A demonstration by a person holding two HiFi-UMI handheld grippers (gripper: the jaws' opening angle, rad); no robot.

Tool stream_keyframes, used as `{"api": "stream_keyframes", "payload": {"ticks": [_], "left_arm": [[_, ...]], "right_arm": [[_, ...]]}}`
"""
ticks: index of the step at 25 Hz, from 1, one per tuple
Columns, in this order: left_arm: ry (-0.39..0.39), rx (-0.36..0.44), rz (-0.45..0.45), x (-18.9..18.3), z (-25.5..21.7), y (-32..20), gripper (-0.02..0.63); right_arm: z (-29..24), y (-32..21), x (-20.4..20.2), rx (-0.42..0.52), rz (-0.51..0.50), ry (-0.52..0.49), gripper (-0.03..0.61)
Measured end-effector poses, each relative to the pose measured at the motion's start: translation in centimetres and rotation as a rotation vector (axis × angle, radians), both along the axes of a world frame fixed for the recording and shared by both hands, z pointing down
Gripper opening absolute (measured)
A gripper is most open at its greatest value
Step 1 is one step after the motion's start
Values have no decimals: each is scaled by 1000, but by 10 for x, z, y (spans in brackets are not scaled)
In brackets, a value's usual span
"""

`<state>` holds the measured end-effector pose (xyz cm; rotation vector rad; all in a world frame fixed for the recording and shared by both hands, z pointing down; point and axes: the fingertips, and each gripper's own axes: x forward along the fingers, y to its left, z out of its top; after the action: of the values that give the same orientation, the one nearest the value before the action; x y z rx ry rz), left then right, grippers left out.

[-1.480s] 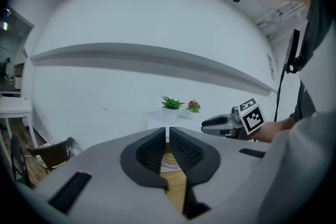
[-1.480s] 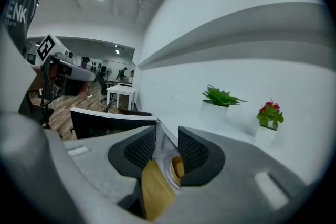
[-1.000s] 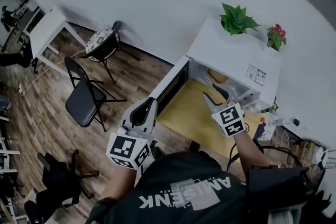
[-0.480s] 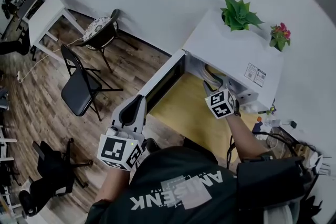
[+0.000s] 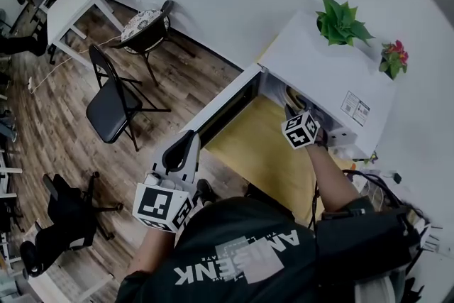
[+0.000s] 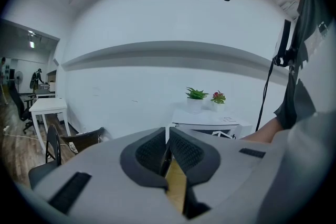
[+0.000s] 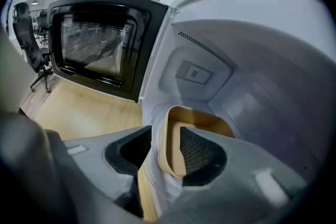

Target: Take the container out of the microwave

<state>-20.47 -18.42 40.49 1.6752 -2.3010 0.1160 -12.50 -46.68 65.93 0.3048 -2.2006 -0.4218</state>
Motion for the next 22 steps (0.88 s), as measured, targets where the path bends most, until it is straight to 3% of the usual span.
{"api": "stream_keyframes", "payload": {"ticks": [8,14,22], "left_arm": [[4,-4,-13,-2,-3,12,5],[12,-14,-21,-3,1,18,5],[8,-5,22,-7,-6,25,3]], "right_arm": [[9,-5,-1,28,6,14,134],[10,-8,1,65,-13,48,44],[-10,11,5,48,4,21,28]]}}
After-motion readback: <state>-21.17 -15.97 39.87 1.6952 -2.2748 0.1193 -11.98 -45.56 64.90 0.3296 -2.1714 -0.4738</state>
